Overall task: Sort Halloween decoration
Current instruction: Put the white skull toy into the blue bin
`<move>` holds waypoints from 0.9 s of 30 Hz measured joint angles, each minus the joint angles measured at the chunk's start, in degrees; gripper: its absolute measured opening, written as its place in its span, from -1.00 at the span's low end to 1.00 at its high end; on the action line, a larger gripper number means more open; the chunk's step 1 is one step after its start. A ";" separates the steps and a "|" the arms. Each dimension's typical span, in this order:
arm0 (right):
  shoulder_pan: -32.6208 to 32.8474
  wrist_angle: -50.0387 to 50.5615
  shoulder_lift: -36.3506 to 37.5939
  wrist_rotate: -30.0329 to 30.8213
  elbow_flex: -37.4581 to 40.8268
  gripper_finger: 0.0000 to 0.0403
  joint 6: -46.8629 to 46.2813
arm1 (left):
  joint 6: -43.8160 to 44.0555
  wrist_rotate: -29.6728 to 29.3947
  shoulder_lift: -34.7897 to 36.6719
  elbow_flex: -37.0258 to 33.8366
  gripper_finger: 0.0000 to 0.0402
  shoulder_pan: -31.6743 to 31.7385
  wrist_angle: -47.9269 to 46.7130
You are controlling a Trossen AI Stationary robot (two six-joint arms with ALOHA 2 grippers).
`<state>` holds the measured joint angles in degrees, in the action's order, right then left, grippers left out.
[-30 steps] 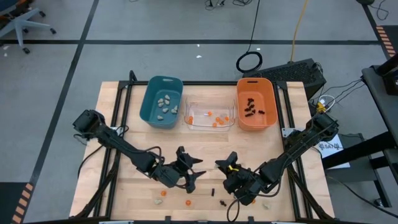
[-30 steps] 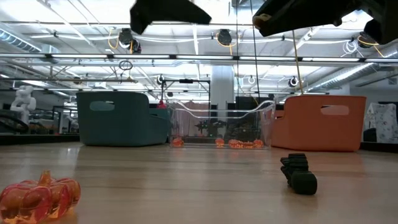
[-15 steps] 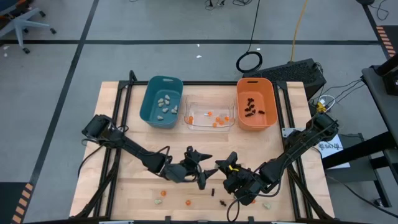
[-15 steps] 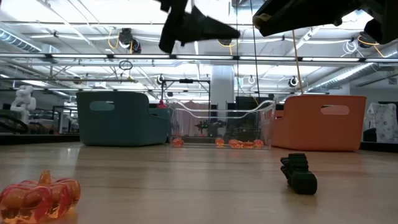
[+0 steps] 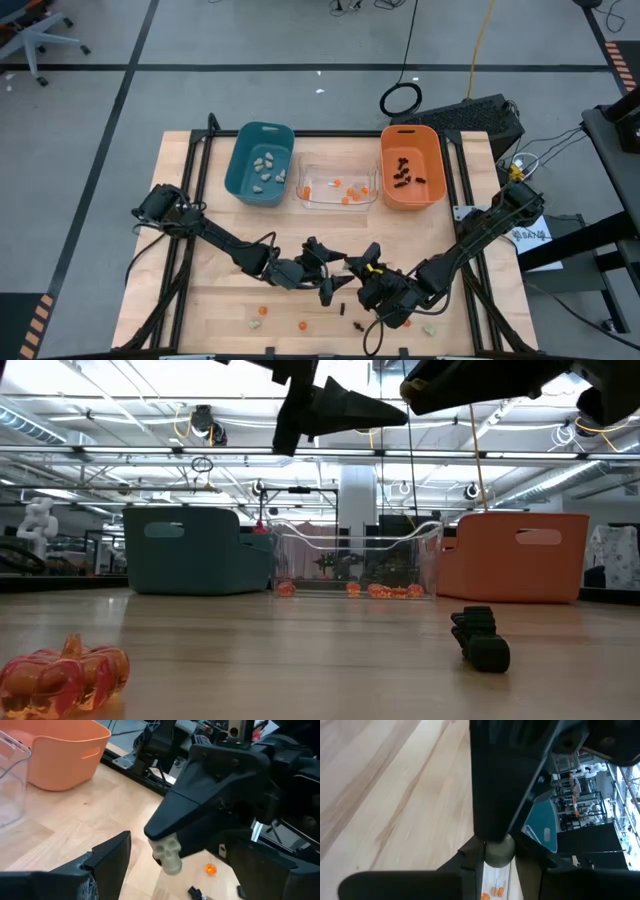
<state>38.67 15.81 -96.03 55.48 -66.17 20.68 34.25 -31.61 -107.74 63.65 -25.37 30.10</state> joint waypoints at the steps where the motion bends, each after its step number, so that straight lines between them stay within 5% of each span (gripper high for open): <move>1: -0.09 -0.64 0.00 -0.02 0.00 -0.66 0.24 | 0.01 0.11 0.00 0.01 0.60 0.15 -0.01; 10: -0.85 -1.43 0.00 -0.13 0.00 -0.66 1.35 | -0.04 2.37 0.00 0.05 0.26 1.30 0.85; 21: -0.74 -1.31 0.09 -0.12 0.00 -0.66 1.40 | -4.11 3.36 0.00 -0.01 -0.73 1.51 0.61; 27: -0.74 -1.23 0.09 -1.60 0.00 -0.56 -1.29 | -6.43 4.46 0.00 -0.03 -0.76 1.47 0.34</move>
<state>37.93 14.57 -95.94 53.89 -66.17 19.39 27.82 -27.16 -107.74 63.61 -23.90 30.44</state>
